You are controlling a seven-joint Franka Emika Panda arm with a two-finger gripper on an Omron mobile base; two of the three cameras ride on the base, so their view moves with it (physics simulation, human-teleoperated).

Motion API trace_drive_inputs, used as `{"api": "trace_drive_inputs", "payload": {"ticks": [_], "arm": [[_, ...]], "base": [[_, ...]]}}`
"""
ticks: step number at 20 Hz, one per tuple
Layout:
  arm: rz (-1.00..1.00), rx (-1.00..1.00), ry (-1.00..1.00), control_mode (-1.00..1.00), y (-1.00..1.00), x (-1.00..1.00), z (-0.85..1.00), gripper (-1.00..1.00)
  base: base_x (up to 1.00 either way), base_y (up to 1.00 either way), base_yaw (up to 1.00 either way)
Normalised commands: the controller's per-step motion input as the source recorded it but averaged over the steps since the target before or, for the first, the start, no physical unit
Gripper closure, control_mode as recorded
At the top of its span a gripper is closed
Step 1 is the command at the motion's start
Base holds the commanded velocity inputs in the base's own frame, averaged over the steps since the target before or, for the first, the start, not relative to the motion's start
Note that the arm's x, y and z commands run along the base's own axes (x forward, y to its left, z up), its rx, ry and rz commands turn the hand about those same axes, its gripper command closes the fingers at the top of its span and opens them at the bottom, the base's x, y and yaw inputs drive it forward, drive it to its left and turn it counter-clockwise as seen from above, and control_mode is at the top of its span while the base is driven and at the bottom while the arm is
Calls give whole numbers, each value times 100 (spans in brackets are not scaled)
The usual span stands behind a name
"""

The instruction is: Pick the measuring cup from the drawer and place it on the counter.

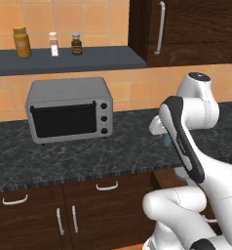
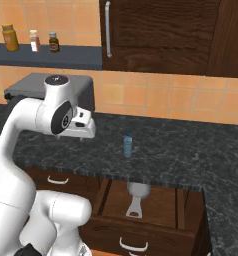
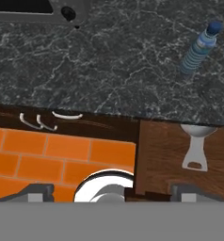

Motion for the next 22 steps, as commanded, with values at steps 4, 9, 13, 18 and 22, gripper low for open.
{"api": "trace_drive_inputs", "payload": {"ticks": [4,9,13,18,22], "arm": [[0,0,0,-100,-6,-21,0,-100],[0,0,0,100,0,0,0,-100],[0,0,0,100,0,0,0,-100],[0,0,0,100,0,0,0,-100],[0,0,0,100,0,0,0,-100]], "base": [[0,0,0],[-83,39,-50],[-71,50,-72],[2,86,-66],[38,79,-60]]}}
